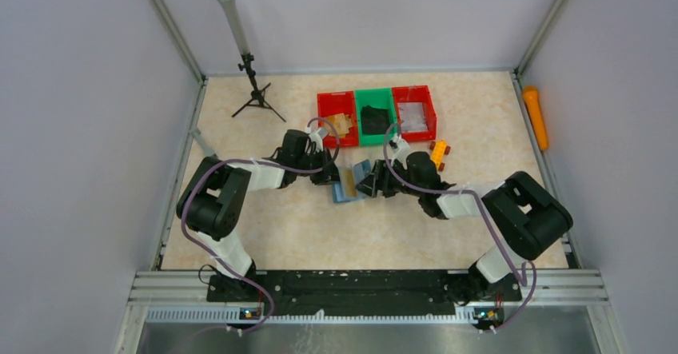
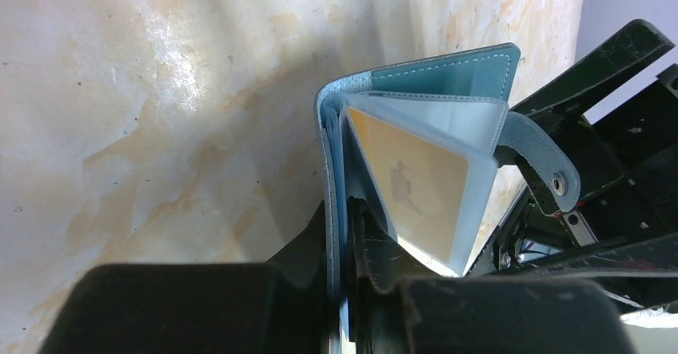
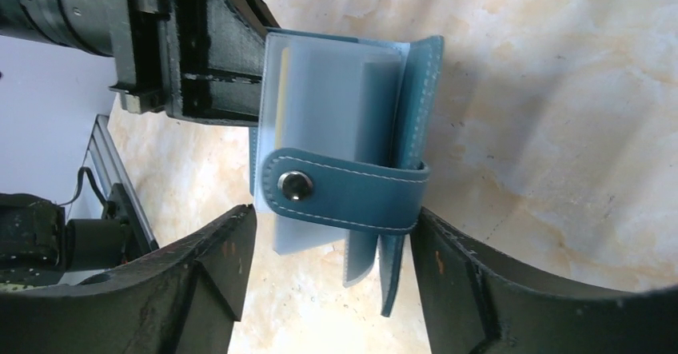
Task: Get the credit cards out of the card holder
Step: Remove the credit card from the card holder.
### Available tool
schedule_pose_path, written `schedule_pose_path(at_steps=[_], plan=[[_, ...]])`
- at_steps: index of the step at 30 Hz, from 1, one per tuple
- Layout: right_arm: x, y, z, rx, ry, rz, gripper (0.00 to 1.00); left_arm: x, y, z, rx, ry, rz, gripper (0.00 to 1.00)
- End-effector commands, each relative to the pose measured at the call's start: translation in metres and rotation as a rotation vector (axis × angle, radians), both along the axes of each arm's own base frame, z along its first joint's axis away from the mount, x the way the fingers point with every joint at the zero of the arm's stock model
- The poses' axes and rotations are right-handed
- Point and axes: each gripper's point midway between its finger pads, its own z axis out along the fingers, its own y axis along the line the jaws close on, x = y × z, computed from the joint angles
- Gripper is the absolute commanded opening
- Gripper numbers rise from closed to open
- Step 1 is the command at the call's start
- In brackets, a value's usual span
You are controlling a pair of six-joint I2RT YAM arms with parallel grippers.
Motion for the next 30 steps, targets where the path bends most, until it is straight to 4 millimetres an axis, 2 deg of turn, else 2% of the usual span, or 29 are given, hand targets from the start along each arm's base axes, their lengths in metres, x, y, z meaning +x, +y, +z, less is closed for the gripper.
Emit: schedule_pose_path(at_steps=[1,5,8,14,17,20,23,30], plan=[[0.006,0.0,0.029,0.05,-0.111,-0.001,0.74,0.008,-0.004,0.02,-0.035,-0.082,-0.023,0.02],[0.007,0.0,0.029,0.047,-0.109,-0.001,0.77,0.007,-0.005,0.021,-0.037,-0.082,-0.026,0.02],[0.008,0.0,0.025,0.033,-0.099,-0.005,0.75,0.007,-0.005,0.022,-0.04,-0.084,-0.029,0.02],[0.014,-0.001,0.006,-0.026,-0.038,-0.024,0.44,0.005,-0.007,0.028,-0.062,-0.1,-0.041,0.03],[0.018,-0.008,0.0,-0.061,-0.021,-0.072,0.25,0.003,-0.007,0.03,-0.073,-0.102,-0.044,0.04],[0.022,-0.016,0.0,-0.073,-0.025,-0.118,0.09,0.003,-0.007,0.032,-0.081,-0.104,-0.036,0.09],[0.024,-0.022,0.002,-0.051,-0.023,-0.139,0.03,0.004,-0.005,0.034,-0.097,-0.103,-0.024,0.15],[0.023,-0.026,0.004,0.055,0.019,-0.136,0.0,0.003,0.001,0.046,-0.245,-0.096,-0.006,0.23]])
